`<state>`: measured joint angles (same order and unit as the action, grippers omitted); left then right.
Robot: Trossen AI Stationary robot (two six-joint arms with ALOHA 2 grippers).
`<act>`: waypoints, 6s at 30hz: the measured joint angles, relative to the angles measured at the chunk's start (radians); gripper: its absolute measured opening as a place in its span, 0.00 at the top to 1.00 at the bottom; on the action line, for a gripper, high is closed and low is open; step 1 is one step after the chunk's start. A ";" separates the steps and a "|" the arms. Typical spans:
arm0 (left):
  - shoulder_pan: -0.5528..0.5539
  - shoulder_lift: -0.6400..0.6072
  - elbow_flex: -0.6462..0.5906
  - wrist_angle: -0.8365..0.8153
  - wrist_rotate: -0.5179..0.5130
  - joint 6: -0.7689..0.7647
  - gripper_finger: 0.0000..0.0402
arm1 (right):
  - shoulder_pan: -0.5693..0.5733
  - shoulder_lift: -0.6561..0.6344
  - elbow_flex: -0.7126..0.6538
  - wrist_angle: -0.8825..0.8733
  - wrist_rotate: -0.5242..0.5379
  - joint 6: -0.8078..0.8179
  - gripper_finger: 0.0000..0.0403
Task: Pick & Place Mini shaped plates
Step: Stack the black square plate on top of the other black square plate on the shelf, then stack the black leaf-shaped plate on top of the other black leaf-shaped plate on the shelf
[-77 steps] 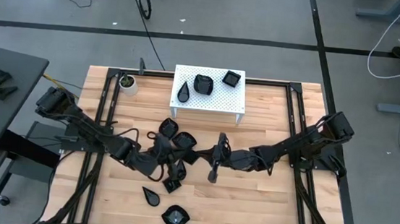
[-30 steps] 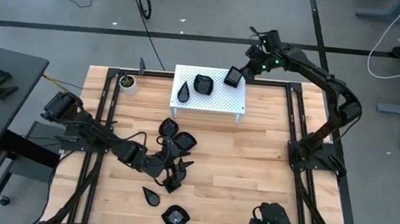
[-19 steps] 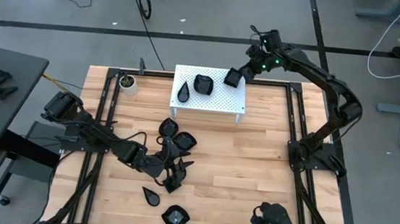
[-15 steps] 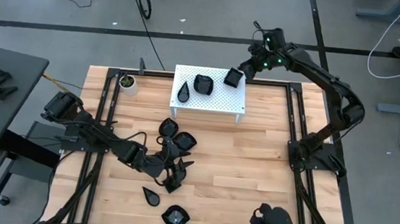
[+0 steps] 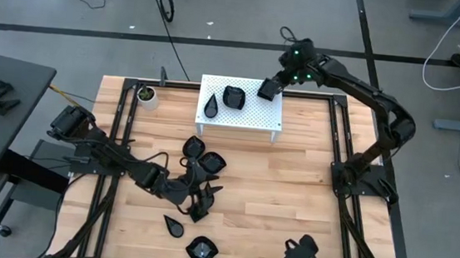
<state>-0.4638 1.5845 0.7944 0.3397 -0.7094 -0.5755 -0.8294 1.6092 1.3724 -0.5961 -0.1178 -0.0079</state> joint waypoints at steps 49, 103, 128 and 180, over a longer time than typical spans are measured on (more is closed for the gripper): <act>0.003 0.000 0.000 -0.001 -0.004 0.010 0.56 | 0.161 -0.060 0.000 0.031 -0.063 -0.065 0.96; 0.002 0.000 0.000 -0.002 0.000 0.012 0.56 | 0.302 -0.100 0.000 -0.150 0.238 -0.447 0.99; 0.002 -0.001 0.000 -0.002 0.000 0.011 0.56 | 0.310 -0.084 -0.001 -0.173 0.248 -0.447 0.75; -0.007 -0.012 0.000 -0.054 0.000 -0.020 0.56 | 0.556 -0.226 -0.150 0.083 0.092 -0.201 0.47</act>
<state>-0.4706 1.5728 0.7948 0.2852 -0.7093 -0.5951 -0.2729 1.3832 1.2225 -0.5130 -0.0261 -0.2089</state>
